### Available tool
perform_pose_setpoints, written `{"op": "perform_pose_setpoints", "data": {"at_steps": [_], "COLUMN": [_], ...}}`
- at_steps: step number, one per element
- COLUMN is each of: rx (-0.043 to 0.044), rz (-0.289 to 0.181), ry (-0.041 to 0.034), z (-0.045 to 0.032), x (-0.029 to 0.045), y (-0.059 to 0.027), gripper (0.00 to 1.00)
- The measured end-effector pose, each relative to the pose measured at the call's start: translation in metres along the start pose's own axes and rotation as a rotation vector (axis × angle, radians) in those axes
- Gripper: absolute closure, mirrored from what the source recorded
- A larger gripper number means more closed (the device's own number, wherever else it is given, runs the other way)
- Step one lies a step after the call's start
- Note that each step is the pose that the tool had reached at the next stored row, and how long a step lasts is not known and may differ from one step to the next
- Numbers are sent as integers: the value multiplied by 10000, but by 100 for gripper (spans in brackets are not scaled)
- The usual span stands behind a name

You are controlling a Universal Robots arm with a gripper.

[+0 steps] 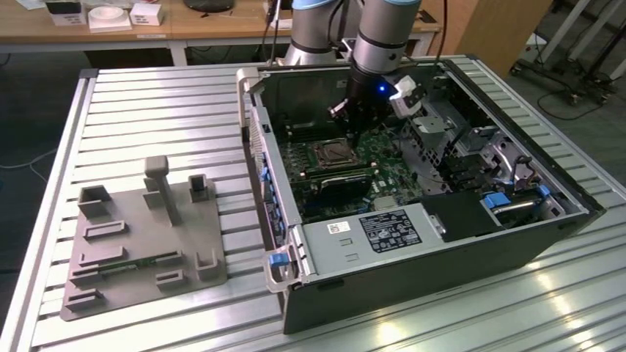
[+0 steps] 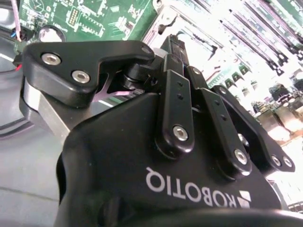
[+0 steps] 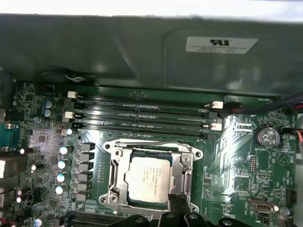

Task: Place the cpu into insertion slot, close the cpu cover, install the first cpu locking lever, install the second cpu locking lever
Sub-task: 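Install the second cpu locking lever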

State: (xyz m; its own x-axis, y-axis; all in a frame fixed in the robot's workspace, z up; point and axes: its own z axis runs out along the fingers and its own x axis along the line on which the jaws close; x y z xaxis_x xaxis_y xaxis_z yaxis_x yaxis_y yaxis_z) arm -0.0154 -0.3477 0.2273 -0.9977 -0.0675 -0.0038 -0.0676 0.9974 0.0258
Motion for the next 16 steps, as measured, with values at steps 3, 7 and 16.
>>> {"op": "perform_pose_setpoints", "data": {"at_steps": [3,7,16], "rx": [-5,-3,-2], "rz": [2,23,49], "ry": [0,0,-1], "z": [-17,-19,-24], "x": [0,4,16], "y": [-14,-65,-259], "gripper": [90,90,90]}}
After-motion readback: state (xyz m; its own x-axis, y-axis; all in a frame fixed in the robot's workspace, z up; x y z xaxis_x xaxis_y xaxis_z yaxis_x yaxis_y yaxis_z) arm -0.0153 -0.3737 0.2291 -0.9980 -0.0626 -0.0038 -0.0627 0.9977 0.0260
